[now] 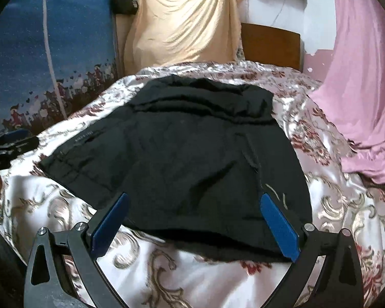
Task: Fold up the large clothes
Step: 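Move both tools to the folded edge of the black jacket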
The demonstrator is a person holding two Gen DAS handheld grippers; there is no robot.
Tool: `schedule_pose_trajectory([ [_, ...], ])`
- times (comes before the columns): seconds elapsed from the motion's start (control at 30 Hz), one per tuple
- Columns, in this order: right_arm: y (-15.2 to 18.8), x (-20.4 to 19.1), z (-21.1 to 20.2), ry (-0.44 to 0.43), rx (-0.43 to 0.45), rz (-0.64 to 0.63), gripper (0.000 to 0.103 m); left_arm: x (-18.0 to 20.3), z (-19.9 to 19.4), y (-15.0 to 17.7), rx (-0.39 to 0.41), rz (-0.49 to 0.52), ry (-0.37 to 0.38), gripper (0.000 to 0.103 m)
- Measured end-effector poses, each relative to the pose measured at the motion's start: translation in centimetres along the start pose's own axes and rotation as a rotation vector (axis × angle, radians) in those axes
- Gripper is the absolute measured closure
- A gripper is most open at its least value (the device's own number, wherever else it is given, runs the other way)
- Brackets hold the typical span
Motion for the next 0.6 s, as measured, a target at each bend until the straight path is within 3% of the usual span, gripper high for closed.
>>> schedule_pose_trajectory([
  [0.27, 1.2, 0.1, -0.4, 0.027, -0.017, -0.012, 0.002, -1.8, 0.1, 1.8, -0.040, -0.002, 0.000, 0.000],
  [0.6, 1.1, 0.1, -1.1, 0.095, -0.059, -0.085, 0.002, -2.8, 0.5, 3.1, -0.078, 0.116, 0.050, 0.000],
])
Point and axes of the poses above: each gripper's, at about its wrist camera, not at the fingertips, and z roughly the way its jaws point, x to its right, y to its underside, the point moved 2 cm from there along z, roughly the way its jaws point, and after that the axes turned 4 degrees about x, right-handed, at the moved point
